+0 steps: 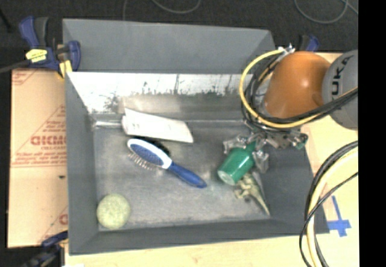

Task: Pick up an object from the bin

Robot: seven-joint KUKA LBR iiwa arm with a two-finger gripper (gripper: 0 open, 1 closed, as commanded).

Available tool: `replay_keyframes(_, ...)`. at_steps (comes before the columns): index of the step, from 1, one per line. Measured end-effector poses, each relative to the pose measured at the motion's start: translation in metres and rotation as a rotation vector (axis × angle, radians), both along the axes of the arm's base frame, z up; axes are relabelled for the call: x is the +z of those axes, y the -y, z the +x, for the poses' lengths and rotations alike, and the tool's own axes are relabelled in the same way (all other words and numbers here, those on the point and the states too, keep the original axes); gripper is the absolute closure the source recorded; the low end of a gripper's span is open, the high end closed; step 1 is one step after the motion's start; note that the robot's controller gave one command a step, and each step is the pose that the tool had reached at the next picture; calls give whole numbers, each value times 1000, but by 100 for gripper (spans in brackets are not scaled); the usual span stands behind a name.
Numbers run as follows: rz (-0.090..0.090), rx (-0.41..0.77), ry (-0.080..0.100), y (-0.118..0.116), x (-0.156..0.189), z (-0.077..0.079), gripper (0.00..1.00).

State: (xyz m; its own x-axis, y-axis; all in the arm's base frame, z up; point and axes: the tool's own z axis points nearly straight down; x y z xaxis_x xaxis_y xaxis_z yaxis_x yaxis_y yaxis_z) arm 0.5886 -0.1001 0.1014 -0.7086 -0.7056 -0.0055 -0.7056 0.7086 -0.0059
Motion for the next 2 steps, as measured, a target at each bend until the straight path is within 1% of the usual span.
replay_keyframes(1,1,-2,-6,0,11,-1,100)
replay_keyframes(2,0,-2,-6,0,25,-1,100)
